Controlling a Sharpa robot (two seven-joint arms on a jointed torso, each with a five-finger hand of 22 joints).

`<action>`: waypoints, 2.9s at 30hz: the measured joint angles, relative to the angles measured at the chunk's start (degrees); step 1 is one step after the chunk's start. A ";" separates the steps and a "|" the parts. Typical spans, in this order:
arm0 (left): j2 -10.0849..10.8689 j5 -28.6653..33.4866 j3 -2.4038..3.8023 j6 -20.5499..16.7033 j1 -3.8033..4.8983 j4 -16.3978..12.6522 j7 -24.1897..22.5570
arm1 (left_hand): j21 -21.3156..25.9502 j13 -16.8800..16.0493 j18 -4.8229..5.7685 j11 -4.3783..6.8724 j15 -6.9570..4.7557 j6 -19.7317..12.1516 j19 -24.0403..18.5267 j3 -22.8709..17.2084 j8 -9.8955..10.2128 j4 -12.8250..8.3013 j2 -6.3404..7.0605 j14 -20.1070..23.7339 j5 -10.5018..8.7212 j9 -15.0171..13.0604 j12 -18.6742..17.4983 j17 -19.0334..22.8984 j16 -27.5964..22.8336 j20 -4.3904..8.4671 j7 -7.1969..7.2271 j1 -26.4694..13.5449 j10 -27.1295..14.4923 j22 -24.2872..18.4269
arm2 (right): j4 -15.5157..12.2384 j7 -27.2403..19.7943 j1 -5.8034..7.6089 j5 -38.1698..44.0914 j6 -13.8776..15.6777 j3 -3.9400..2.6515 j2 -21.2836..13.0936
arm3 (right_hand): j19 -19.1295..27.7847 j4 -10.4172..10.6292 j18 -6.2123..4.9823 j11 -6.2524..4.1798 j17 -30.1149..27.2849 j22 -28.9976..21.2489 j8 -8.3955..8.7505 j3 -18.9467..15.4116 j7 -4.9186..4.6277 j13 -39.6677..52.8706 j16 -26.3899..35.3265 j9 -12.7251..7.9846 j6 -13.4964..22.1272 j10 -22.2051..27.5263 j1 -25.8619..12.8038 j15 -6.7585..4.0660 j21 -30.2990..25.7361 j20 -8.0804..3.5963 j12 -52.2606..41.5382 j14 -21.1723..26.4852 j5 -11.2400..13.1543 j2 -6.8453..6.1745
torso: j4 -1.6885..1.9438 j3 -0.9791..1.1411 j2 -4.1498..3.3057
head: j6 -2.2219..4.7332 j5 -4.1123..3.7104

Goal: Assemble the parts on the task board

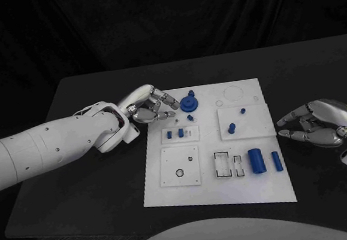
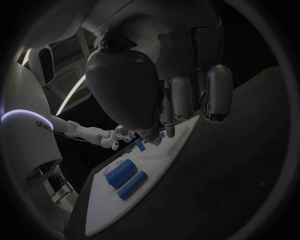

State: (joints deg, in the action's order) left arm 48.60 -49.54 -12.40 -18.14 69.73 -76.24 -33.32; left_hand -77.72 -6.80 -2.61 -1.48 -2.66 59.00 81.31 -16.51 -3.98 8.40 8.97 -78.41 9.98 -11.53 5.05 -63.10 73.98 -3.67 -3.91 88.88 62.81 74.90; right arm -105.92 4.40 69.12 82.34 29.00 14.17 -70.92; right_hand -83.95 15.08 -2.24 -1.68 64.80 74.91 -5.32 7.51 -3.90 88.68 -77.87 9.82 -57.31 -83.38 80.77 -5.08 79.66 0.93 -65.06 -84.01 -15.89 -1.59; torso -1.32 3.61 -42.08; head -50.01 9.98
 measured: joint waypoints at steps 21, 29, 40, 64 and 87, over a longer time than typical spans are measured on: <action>-3.48 -45.79 0.07 -3.70 8.62 -5.66 10.76 | -0.42 -31.03 0.00 1.95 -1.01 0.85 0.12 5.99 -1.41 3.77 0.21 -2.97 -7.11 1.27 37.17 -8.65 7.41 -1.19 1.18 -0.22 -11.61 0.00 | 0.17 0.21 0.01 0.00 -0.19 0.01 0.82 | 0.00 -0.16 -0.01 -0.06 0.14 0.02 0.00 -0.16 0.00 0.00 0.00 -0.01 0.00 -0.06 0.28 0.00 0.00 0.00 0.21 0.00 0.00 -0.31 | -0.13 0.06 -0.41 | 0.00 -0.41; -4.41 -53.78 0.06 -2.50 8.72 -5.07 13.40 | -1.91 -58.45 0.00 2.17 -0.82 1.89 0.72 5.90 -0.30 5.13 -0.71 -5.35 -7.11 1.79 63.85 -11.85 13.25 -1.79 1.57 -2.66 -0.72 0.04 | 0.01 0.21 0.02 -0.01 -0.19 0.01 0.68 | 0.00 -0.16 0.00 -0.05 0.14 0.02 0.00 -0.16 0.00 0.00 0.00 0.04 0.00 -0.05 0.29 0.00 0.00 0.00 0.23 0.00 0.00 -0.29 | -0.36 -0.01 -0.65 | 0.04 -0.76; -3.77 -56.72 0.06 -1.32 8.79 -5.80 15.60 | -3.39 -68.09 -0.01 2.51 -1.02 3.07 1.24 4.91 -0.29 4.16 -0.02 -5.54 -7.11 2.00 80.75 -11.85 15.87 -2.29 1.84 -1.35 19.31 0.04 | -0.90 0.09 0.68 -0.01 0.46 0.00 -0.32 | 0.00 -0.16 0.00 -0.04 0.13 0.01 0.00 -0.16 -0.20 0.00 0.00 0.03 -0.20 -0.04 0.38 0.07 0.00 0.00 0.50 0.07 0.00 -0.21 | -0.33 -0.02 -0.66 | 1.38 -1.07; -5.52 -57.69 0.07 10.26 8.10 -4.62 19.31 | -4.04 -68.15 -0.01 1.66 -0.28 3.53 1.86 7.40 0.16 7.09 1.78 -5.63 -7.11 2.98 84.76 -11.83 15.87 -0.61 0.74 -3.63 21.11 0.02 | 0.04 0.10 0.79 -0.01 0.42 0.01 0.66 | 0.00 -0.16 0.00 0.07 0.12 0.00 0.00 -0.16 -0.20 0.00 0.00 0.02 -0.20 0.08 0.51 -0.06 0.00 0.00 0.21 -0.07 0.00 -0.08 | -0.43 -0.03 -0.70 | 1.33 -0.94; -7.34 -57.59 0.35 10.80 7.26 -3.21 19.41 | -4.04 -68.14 -0.01 1.25 0.12 3.45 1.65 3.57 -0.07 3.75 -0.93 -5.64 -3.31 3.68 84.75 -11.82 15.87 -0.41 0.41 0.78 21.11 0.02 | 0.29 0.09 0.79 -0.01 0.21 0.01 0.92 | 0.00 -0.16 -0.01 -0.06 0.11 0.04 0.00 -0.16 -0.20 0.00 0.00 0.06 -0.20 -0.06 0.49 -0.05 0.00 0.00 0.33 -0.05 0.00 -0.09 | -0.49 0.01 -0.66 | 1.31 -1.04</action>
State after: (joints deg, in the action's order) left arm 41.26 -107.13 -12.05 -7.34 76.99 -79.45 -13.91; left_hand -81.75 -74.93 -2.62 -0.23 -2.54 62.45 82.96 -12.94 -4.05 12.15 8.03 -84.06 6.67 -7.85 89.80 -74.92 89.85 -4.08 -3.50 89.65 83.92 74.92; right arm -105.63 4.50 69.91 82.33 29.21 14.18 -70.00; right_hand -83.95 14.92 -2.25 -1.74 64.90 74.95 -5.32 7.35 -4.09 88.69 -77.87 9.88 -57.50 -83.43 81.27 -5.12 79.66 0.93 -64.74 -84.07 -15.89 -1.67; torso -1.81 3.62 -42.74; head -48.70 8.94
